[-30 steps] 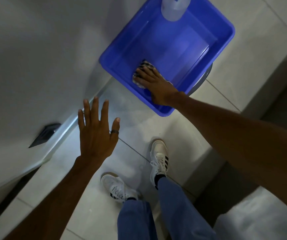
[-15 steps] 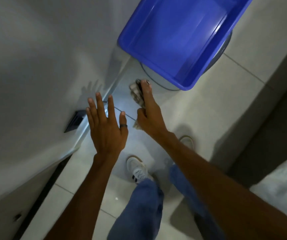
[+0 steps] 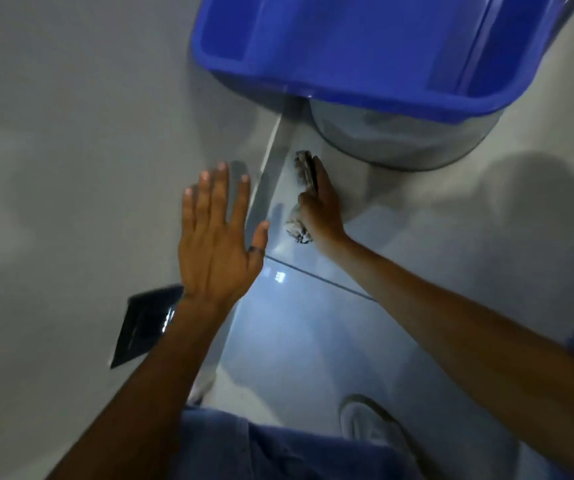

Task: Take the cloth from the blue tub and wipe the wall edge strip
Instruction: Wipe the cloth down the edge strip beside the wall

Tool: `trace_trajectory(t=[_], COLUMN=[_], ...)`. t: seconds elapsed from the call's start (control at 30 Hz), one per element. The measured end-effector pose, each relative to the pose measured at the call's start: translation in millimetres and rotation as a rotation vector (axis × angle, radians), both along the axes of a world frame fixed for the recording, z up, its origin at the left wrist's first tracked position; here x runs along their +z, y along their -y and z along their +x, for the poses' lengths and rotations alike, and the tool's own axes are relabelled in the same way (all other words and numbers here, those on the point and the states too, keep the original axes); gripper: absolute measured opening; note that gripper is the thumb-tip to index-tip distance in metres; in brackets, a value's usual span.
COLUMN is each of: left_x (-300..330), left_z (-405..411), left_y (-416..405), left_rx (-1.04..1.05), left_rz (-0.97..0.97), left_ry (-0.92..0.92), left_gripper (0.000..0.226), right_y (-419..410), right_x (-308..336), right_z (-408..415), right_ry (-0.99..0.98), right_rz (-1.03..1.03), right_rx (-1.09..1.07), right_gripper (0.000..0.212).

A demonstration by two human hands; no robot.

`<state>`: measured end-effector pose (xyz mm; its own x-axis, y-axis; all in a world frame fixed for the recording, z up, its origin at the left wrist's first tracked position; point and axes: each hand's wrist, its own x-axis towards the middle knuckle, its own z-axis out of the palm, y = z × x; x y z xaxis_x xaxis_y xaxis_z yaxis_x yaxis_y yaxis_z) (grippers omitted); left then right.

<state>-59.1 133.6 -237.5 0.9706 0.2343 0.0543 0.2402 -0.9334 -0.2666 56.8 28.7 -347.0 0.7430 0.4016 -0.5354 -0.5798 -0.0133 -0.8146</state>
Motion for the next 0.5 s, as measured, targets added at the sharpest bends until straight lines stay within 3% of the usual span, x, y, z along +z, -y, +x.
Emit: trace_trajectory(t=[0.17,0.3,0.4,0.5], left_x=[-13,-15,-18,-21], left_z=[35,49,46,48], left_y=[-30,-39,-41,-41], left_rx=[-0.127,-0.192,-0.196,-0.183], left_rz=[0.316,0.511,0.571,0.586], left_ry=[-0.049,-0.234,-0.342,-0.318], left_gripper=[0.072,0.073,0.077,0.080], right_y=[-27,-46,-48,-60], right_x=[-41,-51,-48,-44], right_z=[9,9,4,4], right_ry=[0.107,0.165,0.161,0.209], right_rz=[0.036,0.038,0.031,0.118], right_rx=[-0.140,-0.174,-0.221,-0.127], right_gripper=[0.080,0.074,0.068,0.064])
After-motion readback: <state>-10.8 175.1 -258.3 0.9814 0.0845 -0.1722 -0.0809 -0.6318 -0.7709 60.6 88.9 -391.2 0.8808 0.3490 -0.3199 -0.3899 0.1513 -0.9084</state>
